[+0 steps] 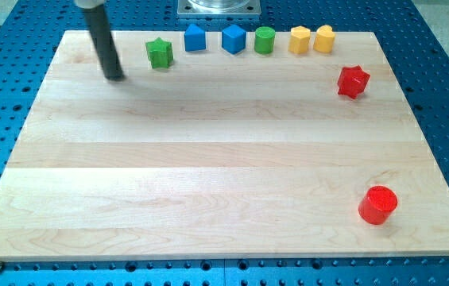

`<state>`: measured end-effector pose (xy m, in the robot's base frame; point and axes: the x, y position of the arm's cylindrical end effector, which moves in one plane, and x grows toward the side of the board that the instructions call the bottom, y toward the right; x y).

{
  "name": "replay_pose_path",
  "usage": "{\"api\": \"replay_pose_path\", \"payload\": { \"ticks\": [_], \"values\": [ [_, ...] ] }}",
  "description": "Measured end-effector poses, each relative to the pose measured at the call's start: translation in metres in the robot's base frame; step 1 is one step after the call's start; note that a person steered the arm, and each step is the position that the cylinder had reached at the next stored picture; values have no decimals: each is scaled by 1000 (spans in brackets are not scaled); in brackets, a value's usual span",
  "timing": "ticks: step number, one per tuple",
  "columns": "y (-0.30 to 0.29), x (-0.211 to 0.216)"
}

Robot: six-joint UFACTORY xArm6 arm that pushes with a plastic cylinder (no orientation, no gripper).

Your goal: Place the green star left to the triangle

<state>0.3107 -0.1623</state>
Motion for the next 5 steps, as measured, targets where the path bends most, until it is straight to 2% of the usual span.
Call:
{"api": "replay_pose_path", "payload": {
  "ticks": [1, 3, 4, 5],
  "values": [
    [36, -12],
    [42, -54],
    [36, -24],
    [73, -31]
  ]
}}
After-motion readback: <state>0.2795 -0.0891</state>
